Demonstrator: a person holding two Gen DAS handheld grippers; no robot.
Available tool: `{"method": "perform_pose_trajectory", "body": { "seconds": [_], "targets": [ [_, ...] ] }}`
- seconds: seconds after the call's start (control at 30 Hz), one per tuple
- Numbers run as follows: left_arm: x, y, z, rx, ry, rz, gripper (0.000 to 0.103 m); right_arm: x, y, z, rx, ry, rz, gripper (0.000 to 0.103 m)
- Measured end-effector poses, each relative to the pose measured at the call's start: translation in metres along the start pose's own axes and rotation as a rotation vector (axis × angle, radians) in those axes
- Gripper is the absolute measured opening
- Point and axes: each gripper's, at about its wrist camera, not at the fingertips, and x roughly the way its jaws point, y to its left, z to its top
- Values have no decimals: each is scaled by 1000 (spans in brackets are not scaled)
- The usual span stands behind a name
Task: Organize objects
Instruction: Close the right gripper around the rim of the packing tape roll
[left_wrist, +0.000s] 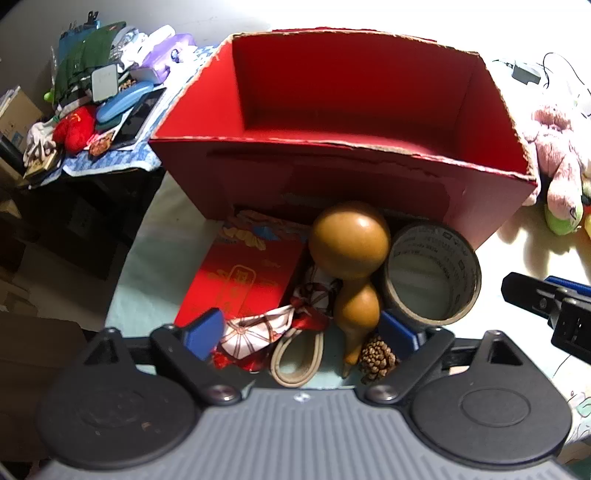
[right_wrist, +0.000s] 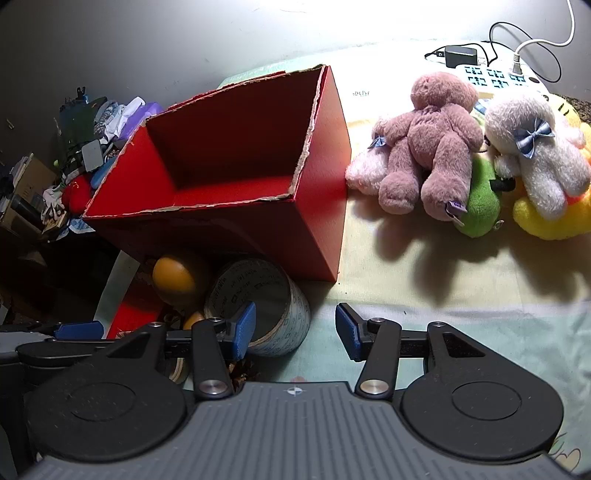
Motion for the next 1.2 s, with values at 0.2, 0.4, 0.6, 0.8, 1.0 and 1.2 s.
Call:
{"method": "perform_pose_trajectory", "body": {
  "seconds": [0.2,0.4,0.6,0.8,1.0,1.2],
  "targets": [
    [5,-5,2,9,1,7,87,3,-5,1,8,16,18,49],
    [4,-4,4,9,-11,-23,79,6,-12,4,15,15,32,45],
    [1,-2,8,-5,-24,-162,56,19,-13,8,4,44,91,39],
    [0,-2,8,-6,-62,-289,53,32,-10,12,-26,44,106,39],
    [16,0,15,-28,-38,-363,47,51,-8,14,-40,76,110,35],
    [28,-3,18,-20,-24,-397,40,62,-12,14,-14,108,108,21]
  ]
}}
